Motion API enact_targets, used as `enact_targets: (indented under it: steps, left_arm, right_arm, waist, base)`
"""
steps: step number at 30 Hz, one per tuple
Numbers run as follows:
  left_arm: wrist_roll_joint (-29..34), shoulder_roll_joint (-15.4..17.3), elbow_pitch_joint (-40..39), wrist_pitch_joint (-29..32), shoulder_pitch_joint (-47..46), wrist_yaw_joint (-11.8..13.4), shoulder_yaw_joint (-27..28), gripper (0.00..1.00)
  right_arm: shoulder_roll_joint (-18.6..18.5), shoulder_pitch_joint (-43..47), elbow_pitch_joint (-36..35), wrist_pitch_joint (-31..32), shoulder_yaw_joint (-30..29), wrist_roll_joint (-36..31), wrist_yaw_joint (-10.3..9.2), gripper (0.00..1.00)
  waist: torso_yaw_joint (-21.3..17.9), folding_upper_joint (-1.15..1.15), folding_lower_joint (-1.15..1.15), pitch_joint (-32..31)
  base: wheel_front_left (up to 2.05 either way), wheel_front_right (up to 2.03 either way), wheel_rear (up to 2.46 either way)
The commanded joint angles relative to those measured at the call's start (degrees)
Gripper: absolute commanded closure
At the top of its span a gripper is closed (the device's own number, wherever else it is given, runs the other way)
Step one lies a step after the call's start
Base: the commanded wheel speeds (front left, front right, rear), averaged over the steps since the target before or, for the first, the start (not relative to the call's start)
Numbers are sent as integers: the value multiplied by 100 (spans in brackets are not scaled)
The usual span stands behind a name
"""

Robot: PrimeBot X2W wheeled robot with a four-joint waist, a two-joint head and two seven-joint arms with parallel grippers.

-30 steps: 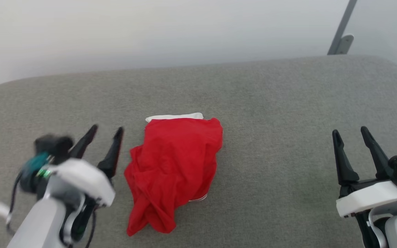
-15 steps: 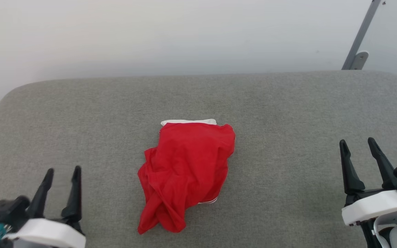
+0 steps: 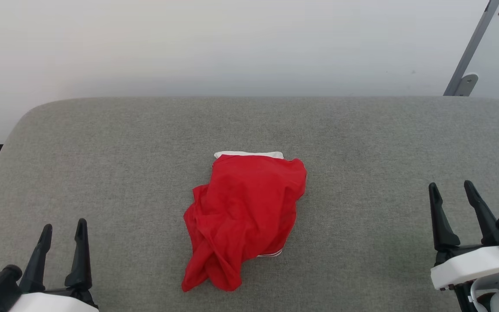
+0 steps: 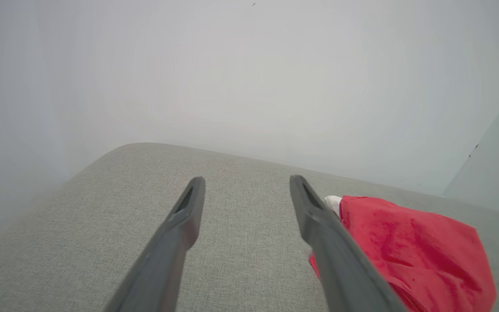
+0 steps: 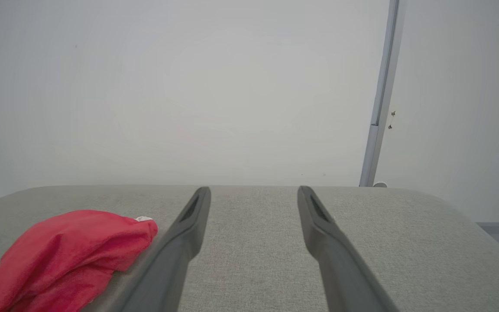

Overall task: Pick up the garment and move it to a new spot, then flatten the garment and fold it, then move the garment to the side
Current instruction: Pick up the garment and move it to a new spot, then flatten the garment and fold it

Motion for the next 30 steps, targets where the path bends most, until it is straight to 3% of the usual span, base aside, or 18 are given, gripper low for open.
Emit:
enact_targets:
  steps: [1, 13, 26, 30]
  left_arm:
    - [77, -24, -24, -38, 71, -41, 53, 0]
    - [250, -315, -162, -40, -22, -176, 166, 0]
    - [405, -622, -239, -38, -340, -262, -70, 0]
    - [484, -759, -179, -37, -552, -330, -273, 0]
  right_arm:
    - [10, 44, 12, -22, 12, 8, -2, 0]
    - [-33, -175, -30, 220, 430, 286, -2, 0]
    - [-507, -1179, 376, 1170, 1855, 791, -2, 0]
    - [-779, -1694, 683, 1842, 2418, 971, -2, 0]
  waist:
    - [5, 0, 0, 0]
    - [153, 0, 0, 122]
    - [733, 0, 0, 543]
    - [1081, 0, 0, 753]
  base:
    - [0, 0, 0]
    - [0, 0, 0]
    - [0, 0, 0]
    - [0, 0, 0]
